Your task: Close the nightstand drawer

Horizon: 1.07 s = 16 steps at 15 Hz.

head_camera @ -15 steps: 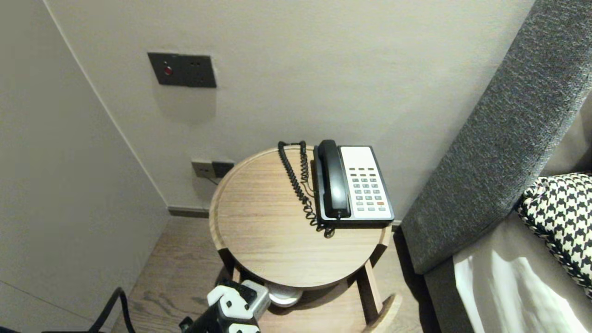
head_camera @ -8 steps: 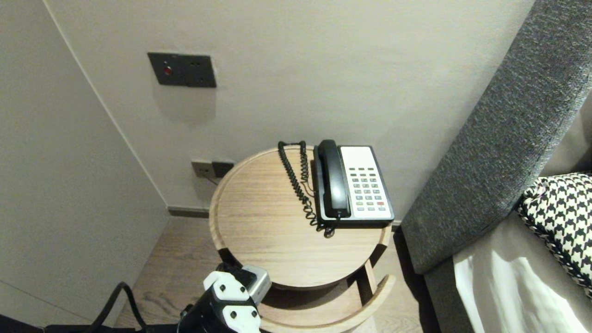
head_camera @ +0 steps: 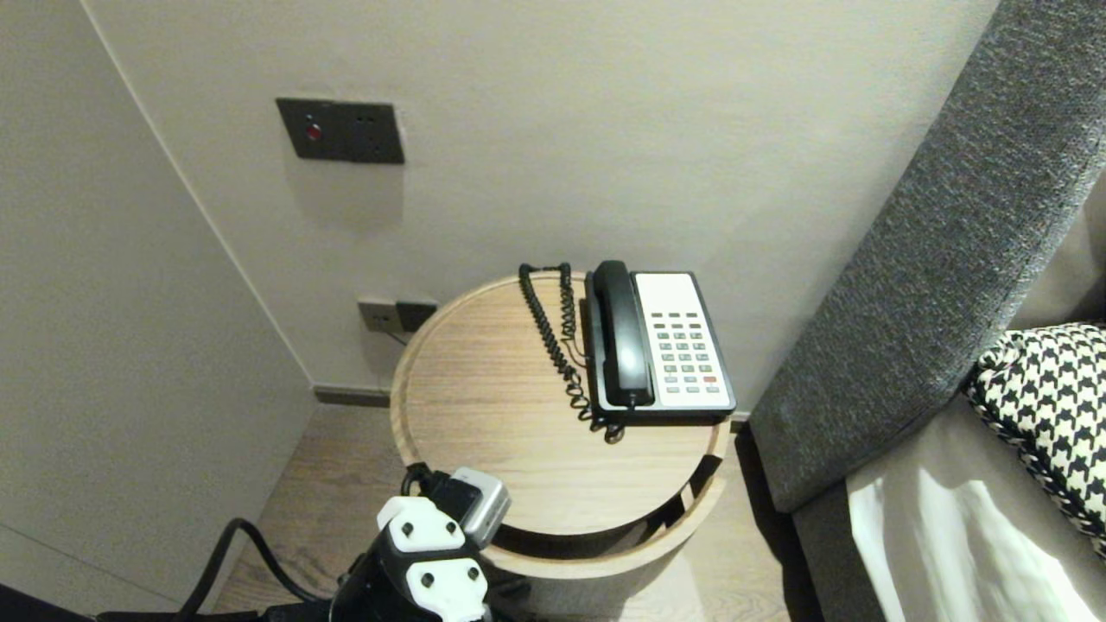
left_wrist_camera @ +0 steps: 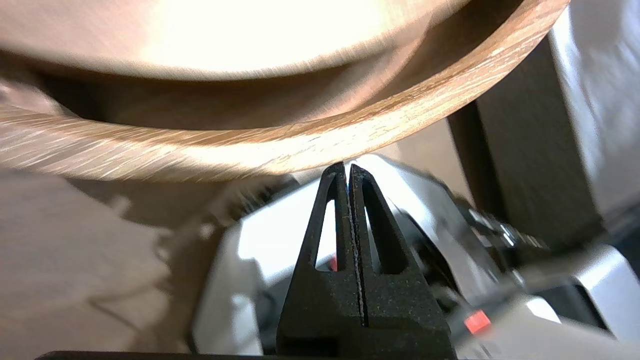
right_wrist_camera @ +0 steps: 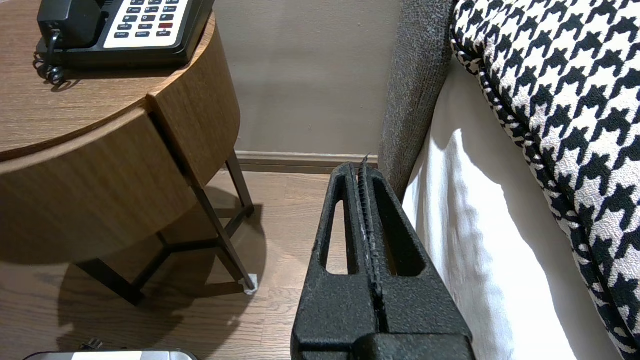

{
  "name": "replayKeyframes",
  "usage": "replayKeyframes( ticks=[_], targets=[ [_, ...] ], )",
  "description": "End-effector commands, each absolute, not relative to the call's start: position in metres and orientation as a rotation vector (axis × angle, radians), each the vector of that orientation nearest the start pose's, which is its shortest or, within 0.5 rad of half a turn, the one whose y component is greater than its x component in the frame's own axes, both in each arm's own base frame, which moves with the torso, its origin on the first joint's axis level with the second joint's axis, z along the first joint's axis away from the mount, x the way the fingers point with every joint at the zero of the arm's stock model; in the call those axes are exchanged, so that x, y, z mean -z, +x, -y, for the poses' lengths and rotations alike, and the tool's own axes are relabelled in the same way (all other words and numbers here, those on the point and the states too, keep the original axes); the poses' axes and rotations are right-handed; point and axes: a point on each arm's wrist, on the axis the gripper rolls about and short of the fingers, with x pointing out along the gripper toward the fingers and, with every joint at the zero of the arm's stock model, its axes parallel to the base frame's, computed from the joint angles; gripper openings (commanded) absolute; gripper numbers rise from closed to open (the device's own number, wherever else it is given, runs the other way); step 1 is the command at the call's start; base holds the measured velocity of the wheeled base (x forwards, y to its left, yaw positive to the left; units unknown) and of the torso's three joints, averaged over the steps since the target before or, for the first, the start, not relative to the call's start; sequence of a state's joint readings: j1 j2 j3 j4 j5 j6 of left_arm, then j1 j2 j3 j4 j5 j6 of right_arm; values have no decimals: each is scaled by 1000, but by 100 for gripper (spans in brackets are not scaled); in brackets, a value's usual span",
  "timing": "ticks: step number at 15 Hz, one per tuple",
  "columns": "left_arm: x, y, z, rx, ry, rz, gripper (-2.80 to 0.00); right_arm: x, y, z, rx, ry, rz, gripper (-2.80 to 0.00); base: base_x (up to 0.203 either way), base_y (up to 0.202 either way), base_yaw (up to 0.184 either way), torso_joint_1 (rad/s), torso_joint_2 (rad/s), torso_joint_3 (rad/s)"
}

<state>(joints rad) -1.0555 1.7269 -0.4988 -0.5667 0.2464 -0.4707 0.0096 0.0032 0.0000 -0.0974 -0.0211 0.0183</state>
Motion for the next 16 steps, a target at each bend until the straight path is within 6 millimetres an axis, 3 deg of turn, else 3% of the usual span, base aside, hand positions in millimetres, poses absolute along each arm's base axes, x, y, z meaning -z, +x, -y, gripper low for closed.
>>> replayKeyframes(
  ticks=[1,16],
  targets=[
    [-94,133,222,612,-4,-660,-280,-74,-20,1,12,19,54,-280,0,0,0,0,0,0],
    [-98,135,217,596,15,-553,-280,-74,-20,1,12,19,55,-280,0,0,0,0,0,0]
  ],
)
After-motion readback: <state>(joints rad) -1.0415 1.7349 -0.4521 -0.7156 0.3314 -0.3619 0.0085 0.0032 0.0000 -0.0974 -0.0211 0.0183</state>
